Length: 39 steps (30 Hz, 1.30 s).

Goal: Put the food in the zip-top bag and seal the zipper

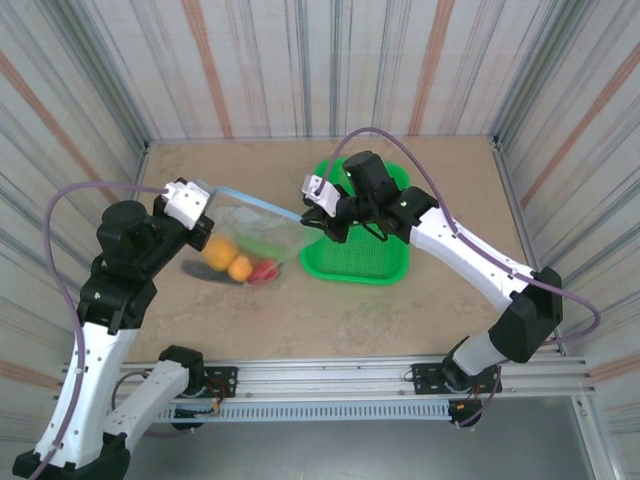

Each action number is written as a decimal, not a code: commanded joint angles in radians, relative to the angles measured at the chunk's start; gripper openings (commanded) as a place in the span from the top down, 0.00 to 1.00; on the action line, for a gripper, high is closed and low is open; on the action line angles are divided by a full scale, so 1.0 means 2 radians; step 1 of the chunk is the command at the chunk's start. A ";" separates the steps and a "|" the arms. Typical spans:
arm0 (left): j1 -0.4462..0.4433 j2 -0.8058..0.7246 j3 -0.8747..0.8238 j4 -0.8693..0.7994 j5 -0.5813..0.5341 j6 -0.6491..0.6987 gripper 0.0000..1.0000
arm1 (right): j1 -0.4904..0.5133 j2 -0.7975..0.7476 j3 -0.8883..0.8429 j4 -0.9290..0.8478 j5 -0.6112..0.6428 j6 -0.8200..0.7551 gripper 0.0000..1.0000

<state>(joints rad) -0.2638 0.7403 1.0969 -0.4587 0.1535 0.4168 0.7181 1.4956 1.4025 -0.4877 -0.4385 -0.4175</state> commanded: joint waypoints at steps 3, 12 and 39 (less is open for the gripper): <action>0.005 -0.020 0.000 0.082 -0.067 0.008 1.00 | -0.022 -0.023 -0.043 -0.063 0.058 0.019 1.00; 0.005 -0.021 -0.009 0.091 -0.075 0.010 1.00 | -0.041 -0.054 -0.100 -0.053 0.095 0.026 1.00; -0.006 0.073 -0.095 0.167 0.081 -0.254 1.00 | -0.002 -0.171 -0.093 -0.036 0.200 0.170 0.57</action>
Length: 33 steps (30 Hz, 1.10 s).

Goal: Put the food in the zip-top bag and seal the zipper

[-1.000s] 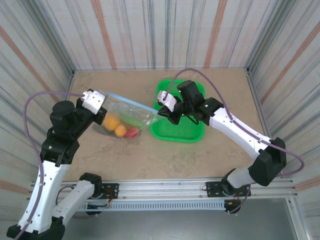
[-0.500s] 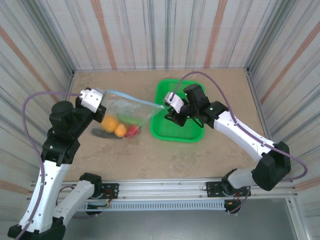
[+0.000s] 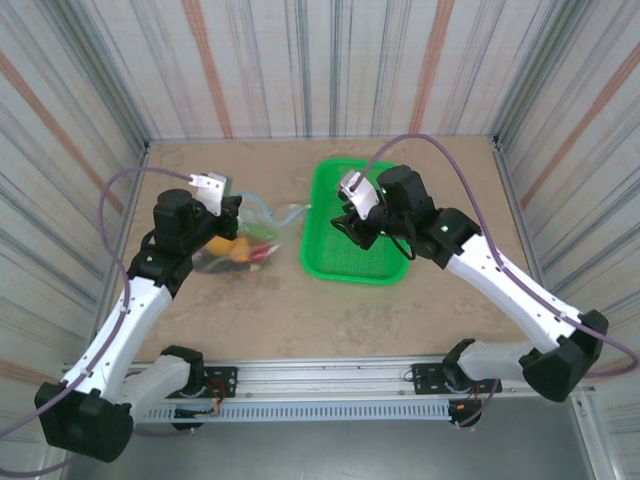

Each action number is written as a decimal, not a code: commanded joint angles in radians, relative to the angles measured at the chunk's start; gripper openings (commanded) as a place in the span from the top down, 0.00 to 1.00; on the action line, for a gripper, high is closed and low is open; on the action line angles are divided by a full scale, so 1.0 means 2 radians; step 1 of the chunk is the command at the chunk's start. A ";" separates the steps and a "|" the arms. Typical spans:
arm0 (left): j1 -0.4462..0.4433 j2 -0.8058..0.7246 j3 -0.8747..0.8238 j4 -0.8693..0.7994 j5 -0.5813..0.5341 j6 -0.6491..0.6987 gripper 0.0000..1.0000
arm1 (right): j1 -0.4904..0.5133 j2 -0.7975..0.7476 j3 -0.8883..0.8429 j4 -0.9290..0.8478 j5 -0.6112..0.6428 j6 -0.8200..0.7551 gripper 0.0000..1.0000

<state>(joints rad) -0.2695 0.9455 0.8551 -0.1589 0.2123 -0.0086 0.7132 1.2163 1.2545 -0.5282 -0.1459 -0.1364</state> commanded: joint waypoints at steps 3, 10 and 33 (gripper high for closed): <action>-0.026 -0.049 0.047 -0.012 0.105 -0.048 1.00 | 0.001 -0.065 -0.047 0.009 0.072 0.043 0.57; -0.054 -0.074 0.083 -0.129 0.101 -0.009 1.00 | -0.011 -0.060 -0.046 0.005 0.087 0.032 0.56; 0.096 0.433 0.238 -0.129 -0.231 -0.201 0.57 | -0.155 0.038 -0.030 0.020 0.301 0.175 0.49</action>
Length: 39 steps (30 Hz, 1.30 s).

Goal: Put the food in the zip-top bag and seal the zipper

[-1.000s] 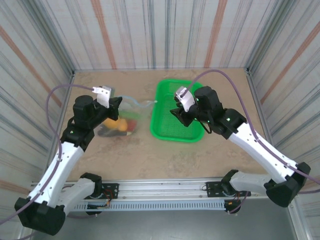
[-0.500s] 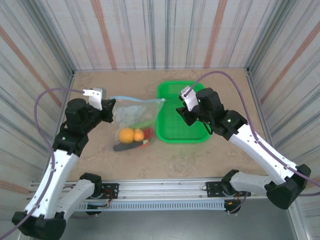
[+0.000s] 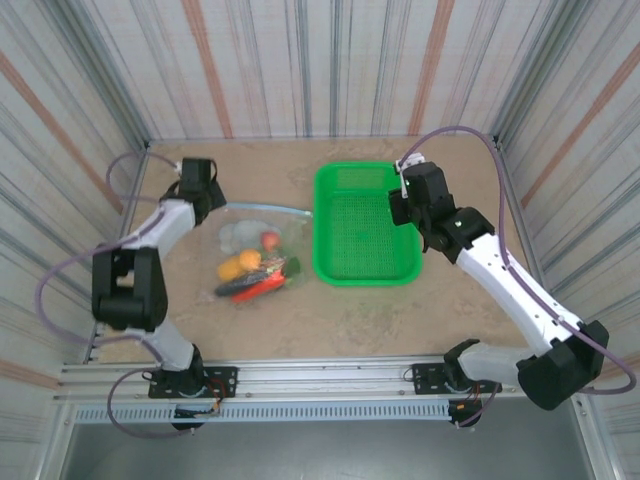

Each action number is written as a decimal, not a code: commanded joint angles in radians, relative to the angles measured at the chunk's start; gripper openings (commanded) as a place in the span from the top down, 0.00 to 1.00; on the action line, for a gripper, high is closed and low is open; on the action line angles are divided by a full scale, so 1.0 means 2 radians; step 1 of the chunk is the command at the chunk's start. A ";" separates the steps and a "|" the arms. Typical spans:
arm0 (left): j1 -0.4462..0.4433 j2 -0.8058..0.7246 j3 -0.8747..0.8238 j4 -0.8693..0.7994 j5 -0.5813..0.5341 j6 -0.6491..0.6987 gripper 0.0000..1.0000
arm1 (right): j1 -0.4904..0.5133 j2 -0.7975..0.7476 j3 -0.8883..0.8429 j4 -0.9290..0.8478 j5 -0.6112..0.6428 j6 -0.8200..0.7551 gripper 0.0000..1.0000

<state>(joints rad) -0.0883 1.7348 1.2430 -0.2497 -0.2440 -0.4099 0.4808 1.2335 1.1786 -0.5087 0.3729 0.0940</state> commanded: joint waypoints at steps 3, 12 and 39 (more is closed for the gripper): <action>0.006 0.013 0.018 -0.050 -0.018 0.018 0.27 | -0.087 0.074 0.032 0.012 0.031 0.093 0.46; 0.008 -0.186 -0.148 0.068 0.016 0.105 0.01 | -0.155 0.097 -0.001 0.063 0.052 0.086 0.01; 0.033 -0.117 -0.446 0.574 0.144 0.245 0.01 | -0.286 0.151 -0.453 0.782 -0.211 0.017 0.01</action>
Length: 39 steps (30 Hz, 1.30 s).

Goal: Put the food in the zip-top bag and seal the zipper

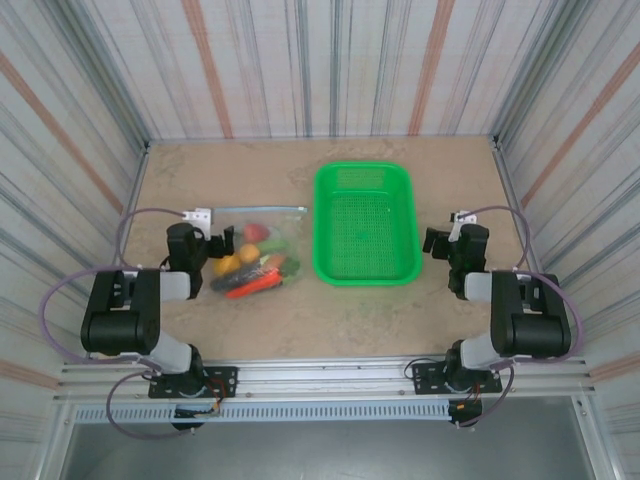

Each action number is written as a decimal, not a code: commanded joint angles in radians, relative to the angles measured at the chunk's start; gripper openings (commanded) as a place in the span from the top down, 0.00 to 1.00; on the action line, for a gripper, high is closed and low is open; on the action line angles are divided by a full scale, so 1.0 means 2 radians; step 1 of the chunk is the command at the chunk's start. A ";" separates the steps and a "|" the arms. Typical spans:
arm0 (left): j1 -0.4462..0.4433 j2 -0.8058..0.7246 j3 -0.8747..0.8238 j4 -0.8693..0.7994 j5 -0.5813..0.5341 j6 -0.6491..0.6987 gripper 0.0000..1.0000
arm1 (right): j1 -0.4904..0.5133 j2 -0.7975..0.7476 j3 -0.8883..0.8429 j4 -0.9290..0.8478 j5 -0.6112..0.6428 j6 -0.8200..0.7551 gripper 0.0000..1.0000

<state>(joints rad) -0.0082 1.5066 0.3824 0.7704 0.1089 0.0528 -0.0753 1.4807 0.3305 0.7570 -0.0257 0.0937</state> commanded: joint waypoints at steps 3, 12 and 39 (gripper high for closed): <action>0.002 -0.002 0.008 0.010 -0.067 -0.014 0.01 | -0.004 0.026 0.016 0.059 -0.021 0.007 0.01; -0.014 0.002 0.010 0.019 -0.094 -0.003 0.01 | 0.013 0.032 0.034 0.033 0.000 -0.006 0.01; -0.016 0.001 0.009 0.017 -0.097 -0.002 0.01 | 0.012 0.033 0.034 0.034 -0.001 -0.006 0.01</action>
<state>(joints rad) -0.0345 1.5093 0.3851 0.8085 -0.0654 0.0410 -0.0525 1.5497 0.4004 0.8295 -0.0460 0.0956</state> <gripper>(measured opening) 0.987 0.989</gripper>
